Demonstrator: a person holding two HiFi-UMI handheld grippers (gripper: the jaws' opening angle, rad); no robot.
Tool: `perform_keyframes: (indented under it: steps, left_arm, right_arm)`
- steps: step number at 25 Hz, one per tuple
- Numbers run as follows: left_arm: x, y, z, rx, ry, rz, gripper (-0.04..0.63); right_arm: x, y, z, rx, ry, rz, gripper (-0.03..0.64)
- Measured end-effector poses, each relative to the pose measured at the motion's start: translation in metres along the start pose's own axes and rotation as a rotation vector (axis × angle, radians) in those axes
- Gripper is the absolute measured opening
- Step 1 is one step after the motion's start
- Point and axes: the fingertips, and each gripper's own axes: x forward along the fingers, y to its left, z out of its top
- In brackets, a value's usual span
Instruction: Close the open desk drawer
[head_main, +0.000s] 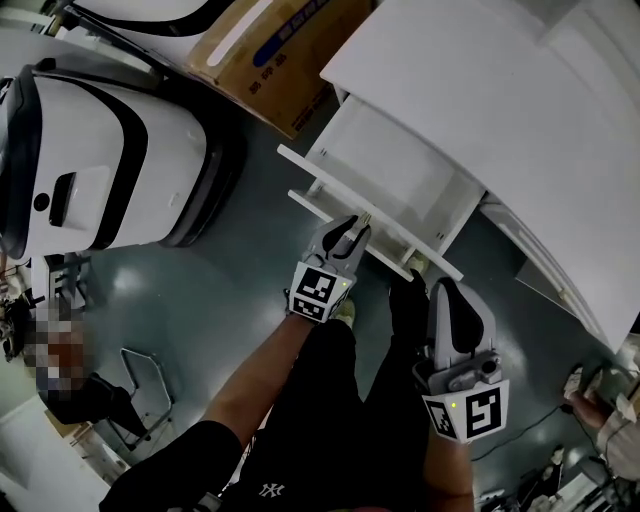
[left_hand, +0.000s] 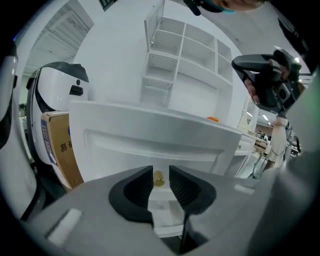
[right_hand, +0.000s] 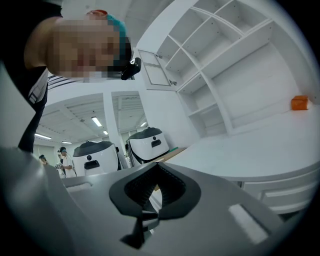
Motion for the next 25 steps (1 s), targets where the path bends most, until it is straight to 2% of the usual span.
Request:
perform_keyframes:
  steps: [5, 7, 13, 18, 25]
  left_arm:
    - [0.016, 0.006, -0.019, 0.01, 0.029, -0.001, 0.104]
    - [0.019, 0.006, -0.019, -0.004, 0.034, -0.003, 0.08]
    - [0.029, 0.006, -0.011, -0.055, 0.039, 0.008, 0.075]
    - [0.05, 0.01, 0.0, -0.054, 0.047, 0.011, 0.074]
    - [0.081, 0.012, 0.017, -0.049, 0.042, 0.014, 0.074]
  right_arm:
    - [0.004, 0.0, -0.002, 0.016, -0.007, 0.011, 0.023]
    - [0.006, -0.001, -0.002, 0.019, -0.004, 0.009, 0.023]
    - [0.005, -0.019, -0.002, 0.027, 0.007, -0.028, 0.023]
    - [0.004, -0.046, 0.004, 0.004, 0.002, -0.075, 0.023]
    - [0.005, -0.081, 0.011, 0.0, -0.006, -0.098, 0.023]
